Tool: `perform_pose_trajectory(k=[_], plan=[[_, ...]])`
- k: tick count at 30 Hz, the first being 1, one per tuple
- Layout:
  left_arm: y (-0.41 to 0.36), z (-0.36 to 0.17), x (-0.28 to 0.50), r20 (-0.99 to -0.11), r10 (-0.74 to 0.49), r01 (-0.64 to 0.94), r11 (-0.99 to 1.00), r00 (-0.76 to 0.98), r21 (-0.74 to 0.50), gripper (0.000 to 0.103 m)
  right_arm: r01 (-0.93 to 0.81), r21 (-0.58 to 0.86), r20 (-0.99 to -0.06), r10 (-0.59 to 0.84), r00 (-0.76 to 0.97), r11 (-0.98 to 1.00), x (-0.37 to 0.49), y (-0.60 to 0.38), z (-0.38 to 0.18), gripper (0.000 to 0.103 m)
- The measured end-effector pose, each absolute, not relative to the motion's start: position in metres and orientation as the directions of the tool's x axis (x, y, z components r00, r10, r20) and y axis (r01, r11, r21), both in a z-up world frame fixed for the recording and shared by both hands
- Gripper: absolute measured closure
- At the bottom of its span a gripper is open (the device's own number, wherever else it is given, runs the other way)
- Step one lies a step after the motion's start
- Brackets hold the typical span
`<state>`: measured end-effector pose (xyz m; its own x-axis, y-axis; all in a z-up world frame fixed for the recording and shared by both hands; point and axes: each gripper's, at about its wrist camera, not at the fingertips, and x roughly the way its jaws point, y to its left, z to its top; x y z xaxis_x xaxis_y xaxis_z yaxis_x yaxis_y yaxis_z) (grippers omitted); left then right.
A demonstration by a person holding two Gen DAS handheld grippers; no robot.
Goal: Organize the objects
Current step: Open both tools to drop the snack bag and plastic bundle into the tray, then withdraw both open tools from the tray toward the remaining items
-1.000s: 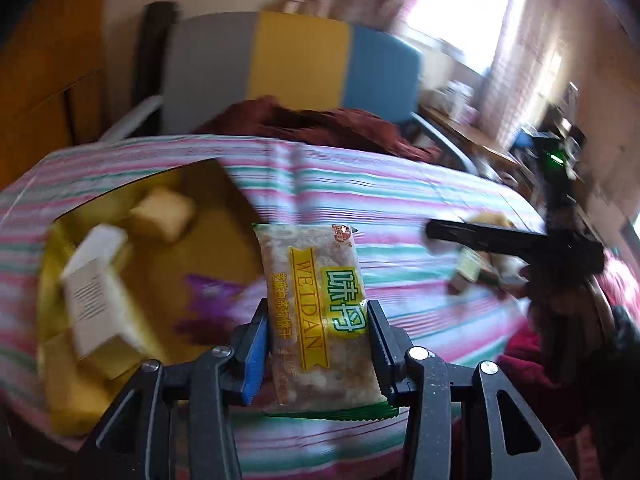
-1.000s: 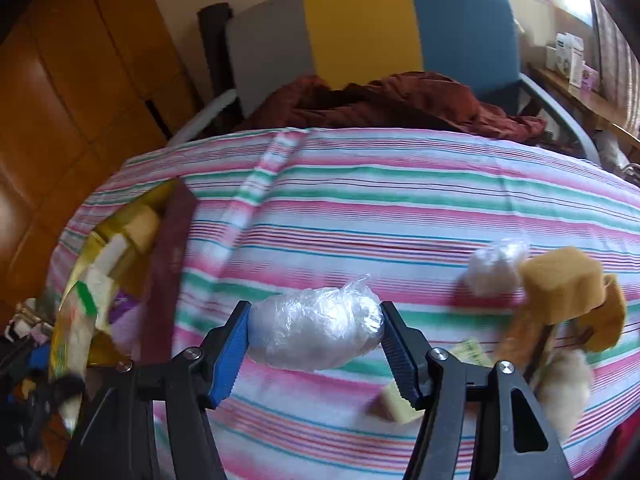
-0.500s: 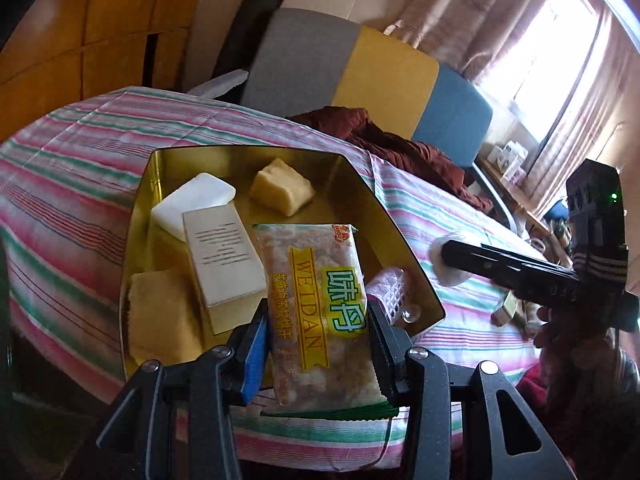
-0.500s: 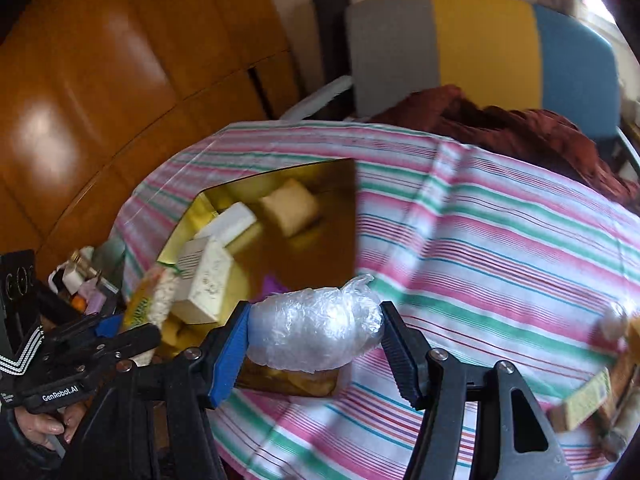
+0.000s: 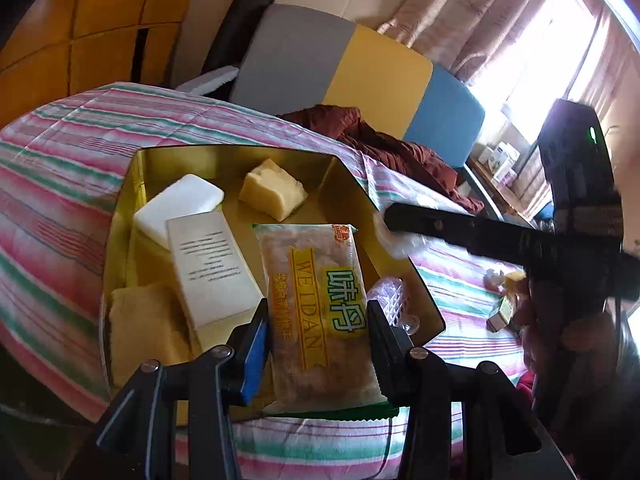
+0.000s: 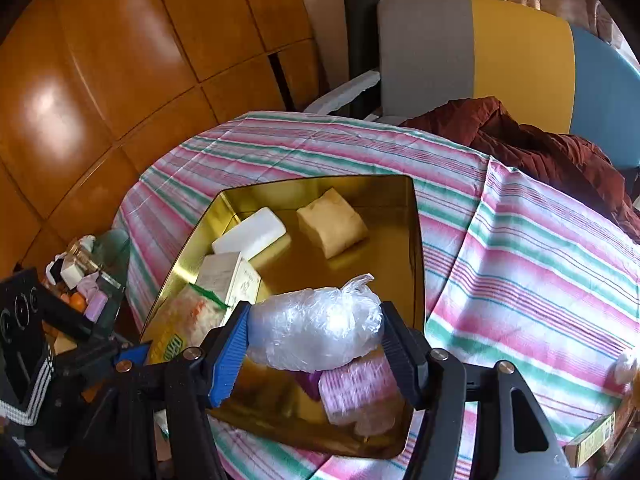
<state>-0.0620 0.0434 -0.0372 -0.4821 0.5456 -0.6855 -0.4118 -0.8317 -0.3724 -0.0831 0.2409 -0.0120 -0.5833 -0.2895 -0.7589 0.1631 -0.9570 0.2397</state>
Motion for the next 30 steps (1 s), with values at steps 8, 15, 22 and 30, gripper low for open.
perform_pose_trajectory(k=[8,15,22,30], plan=[[0.057,-0.058,-0.070,-0.730,0.528,-0.395,-0.839,-0.433,-0.373,0.042,0.101,0.261,-0.778,-0.271,-0.567,-0.960,-0.124,0.247,-0.019,0.020],[0.055,-0.065,-0.064,-0.739,0.527,-0.380,-0.841,-0.419,-0.384,0.038,0.049,0.273,-0.798,-0.254,-0.546,-0.961,-0.104,0.259,-0.039,0.019],[0.053,-0.059,-0.055,-0.738,0.508,-0.352,-0.856,-0.443,-0.378,0.036,-0.001,0.274,-0.797,-0.226,-0.560,-0.962,-0.065,0.266,-0.048,0.019],[0.061,-0.042,-0.036,-0.732,0.439,-0.367,-0.889,-0.521,-0.272,0.033,-0.012,0.202,-0.777,-0.152,-0.611,-0.979,-0.036,0.263,-0.039,0.019]])
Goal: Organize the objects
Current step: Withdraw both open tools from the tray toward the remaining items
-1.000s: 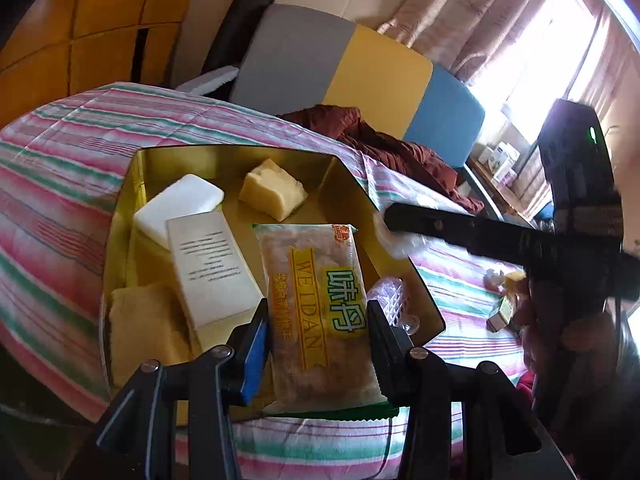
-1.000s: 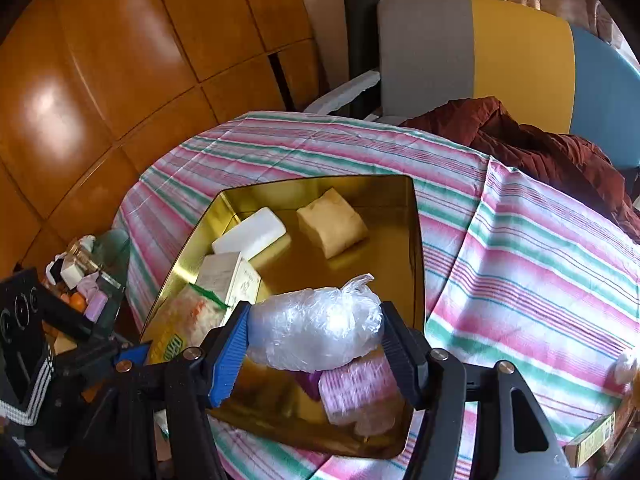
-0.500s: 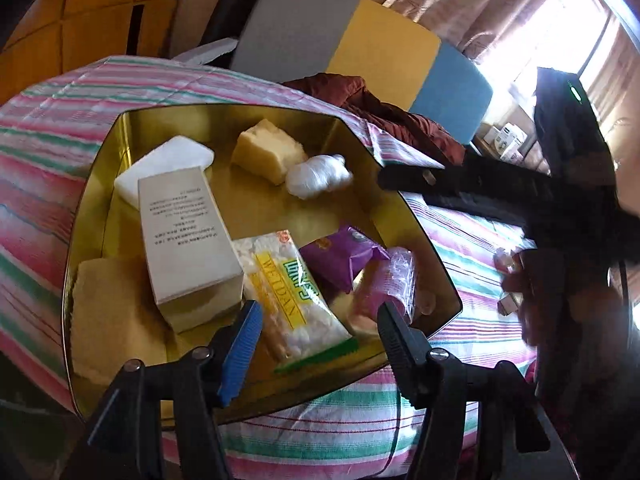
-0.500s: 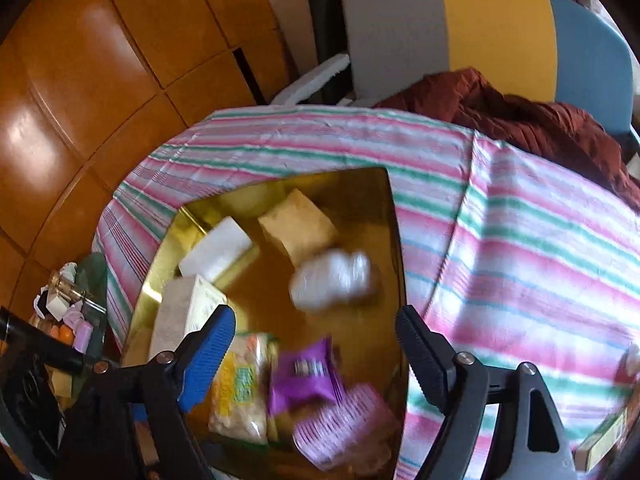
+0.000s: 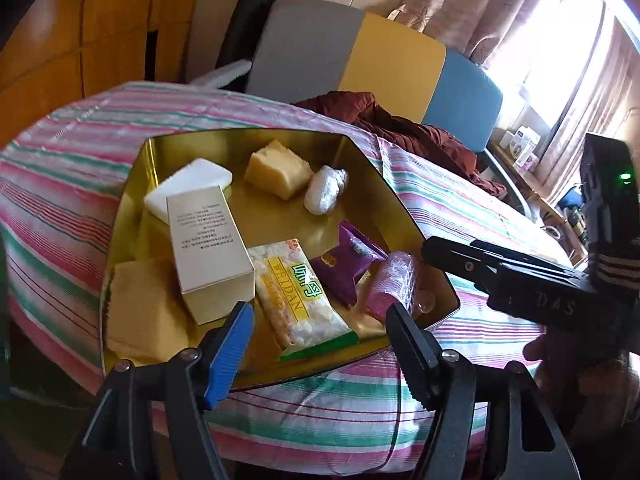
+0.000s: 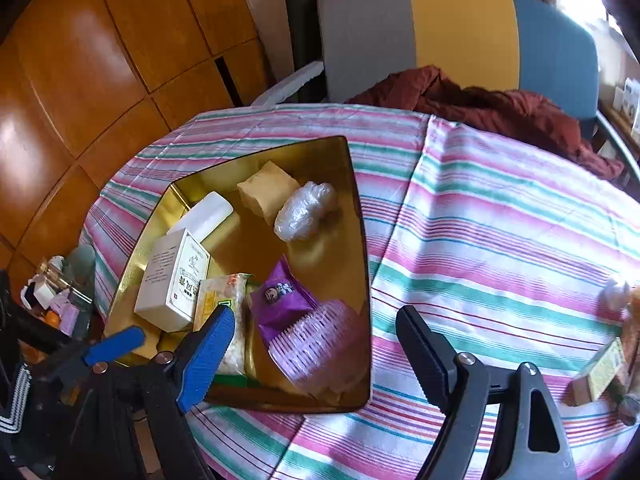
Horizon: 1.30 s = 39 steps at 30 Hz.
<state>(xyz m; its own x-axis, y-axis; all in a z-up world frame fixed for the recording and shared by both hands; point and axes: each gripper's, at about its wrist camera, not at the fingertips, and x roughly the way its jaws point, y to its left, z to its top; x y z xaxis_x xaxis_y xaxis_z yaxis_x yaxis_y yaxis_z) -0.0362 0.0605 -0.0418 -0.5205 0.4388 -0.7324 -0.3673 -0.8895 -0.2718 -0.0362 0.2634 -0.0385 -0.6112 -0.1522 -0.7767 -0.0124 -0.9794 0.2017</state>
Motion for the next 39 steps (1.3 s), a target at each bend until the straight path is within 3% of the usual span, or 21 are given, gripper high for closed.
perform_pose_trajectory(k=[17,39], plan=[[0.073,-0.033,-0.015,-0.730,0.366,-0.381,-0.911,-0.576,-0.157,0.031,-0.032,0.108,-0.751,-0.060,-0.657,-0.994,-0.005,0.267,-0.034,0.017],[0.086,-0.032,-0.008,-0.731,0.351,-0.409,-0.906,-0.585,-0.108,0.021,-0.220,0.081,-0.772,0.078,-0.631,-0.972,0.021,0.345,-0.043,0.014]])
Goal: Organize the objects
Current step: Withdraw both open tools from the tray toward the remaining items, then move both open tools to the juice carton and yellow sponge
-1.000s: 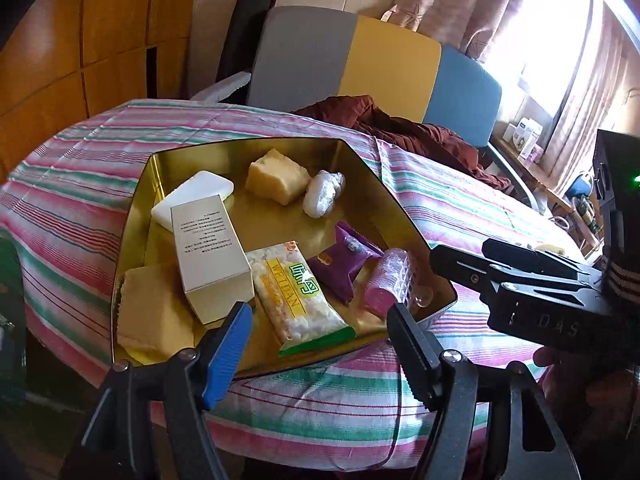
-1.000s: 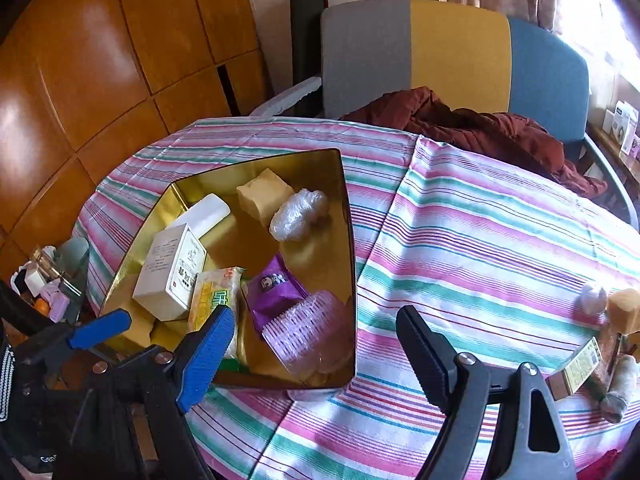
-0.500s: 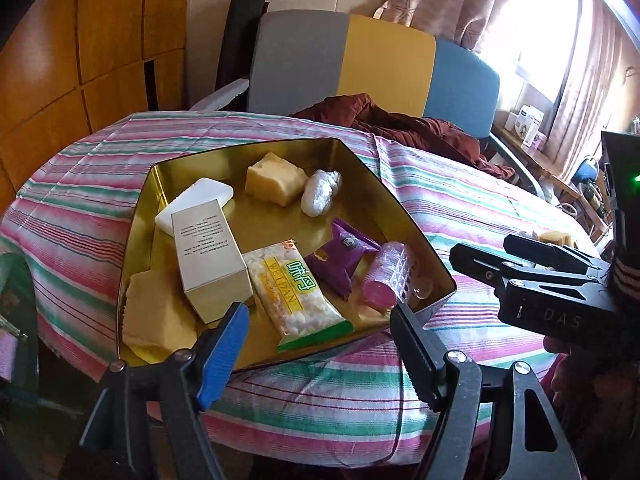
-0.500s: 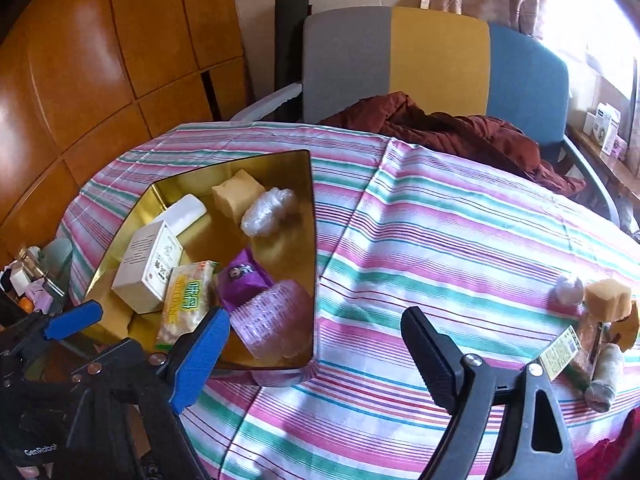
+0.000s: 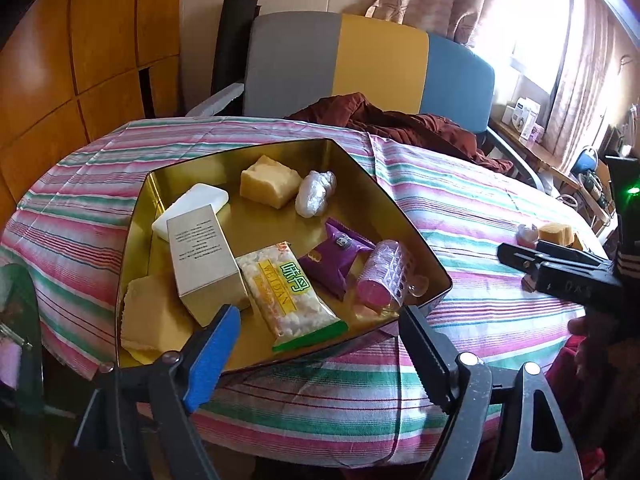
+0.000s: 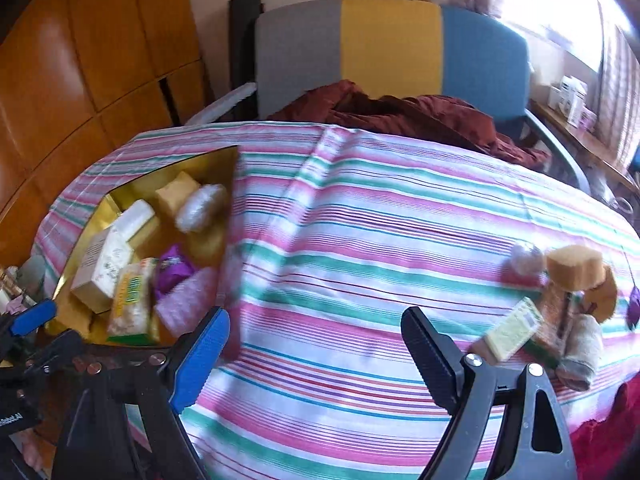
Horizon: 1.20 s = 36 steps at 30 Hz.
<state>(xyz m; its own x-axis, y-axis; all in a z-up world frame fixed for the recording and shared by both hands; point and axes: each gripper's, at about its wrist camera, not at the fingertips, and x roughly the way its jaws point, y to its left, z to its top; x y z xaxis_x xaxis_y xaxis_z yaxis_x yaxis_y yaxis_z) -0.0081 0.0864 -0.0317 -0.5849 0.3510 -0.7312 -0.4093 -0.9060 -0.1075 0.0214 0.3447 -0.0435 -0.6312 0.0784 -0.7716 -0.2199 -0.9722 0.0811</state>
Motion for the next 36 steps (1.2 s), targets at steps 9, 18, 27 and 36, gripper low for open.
perform_pose_trajectory(k=[9,18,27,36], plan=[[0.090,-0.025,-0.007,-0.708,0.367,-0.416,-0.902,-0.603,-0.113,0.013,-0.353,0.056,-0.771,0.185,-0.610,-0.934,0.046,0.406,-0.038,0.014],[0.108,-0.010,-0.004,-0.653,0.492,-0.519,-0.837,-0.576,-0.173,0.011,-0.571,0.103,-0.742,0.320,-0.590,-0.815,0.086,0.502,-0.017,0.014],[0.141,-0.005,-0.005,-0.666,0.554,-0.610,-0.771,-0.500,-0.182,0.008,-0.769,0.309,-0.726,0.383,-0.571,-0.560,0.145,0.595,-0.027,0.014],[0.208,-0.009,-0.002,-0.692,0.598,-0.702,-0.688,-0.404,-0.185,0.000,-0.749,0.451,-0.705,0.321,-0.632,-0.484,0.160,0.608,-0.036,0.014]])
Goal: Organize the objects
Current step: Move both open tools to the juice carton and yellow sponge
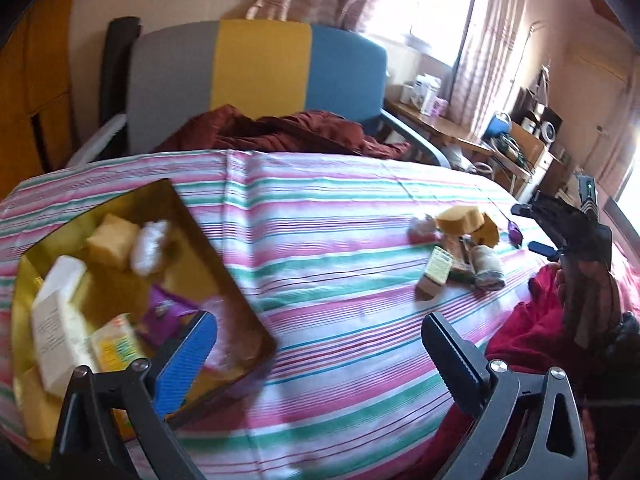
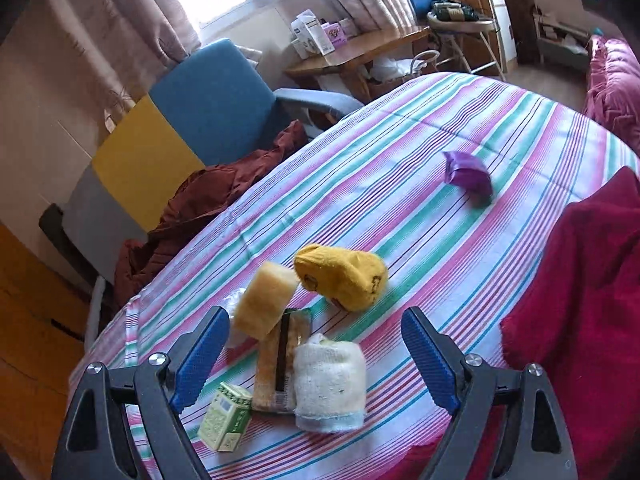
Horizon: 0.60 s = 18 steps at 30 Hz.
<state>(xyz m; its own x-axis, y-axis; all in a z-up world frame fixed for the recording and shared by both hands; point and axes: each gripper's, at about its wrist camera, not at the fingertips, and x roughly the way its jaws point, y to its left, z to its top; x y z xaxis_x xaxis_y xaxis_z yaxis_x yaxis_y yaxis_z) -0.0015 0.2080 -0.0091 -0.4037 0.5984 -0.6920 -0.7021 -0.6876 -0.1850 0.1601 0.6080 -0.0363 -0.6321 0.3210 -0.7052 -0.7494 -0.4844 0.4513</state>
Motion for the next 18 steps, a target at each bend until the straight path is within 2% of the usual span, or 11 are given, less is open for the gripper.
perform_pose_trajectory(k=[16,18], plan=[[0.356,-0.048,0.011,-0.762,0.563,-0.852,-0.523,-0.319,-0.030,0.001,-0.716,0.469,-0.717,0.250,-0.650,-0.517,0.149,0.609,-0.044,0.014],[0.376,-0.057,0.012,-0.770,0.554,-0.867,-0.498,-0.317,-0.002,0.004,-0.714,0.463,-0.723,0.242,-0.647,-0.524,0.146,0.609,-0.045,0.014]])
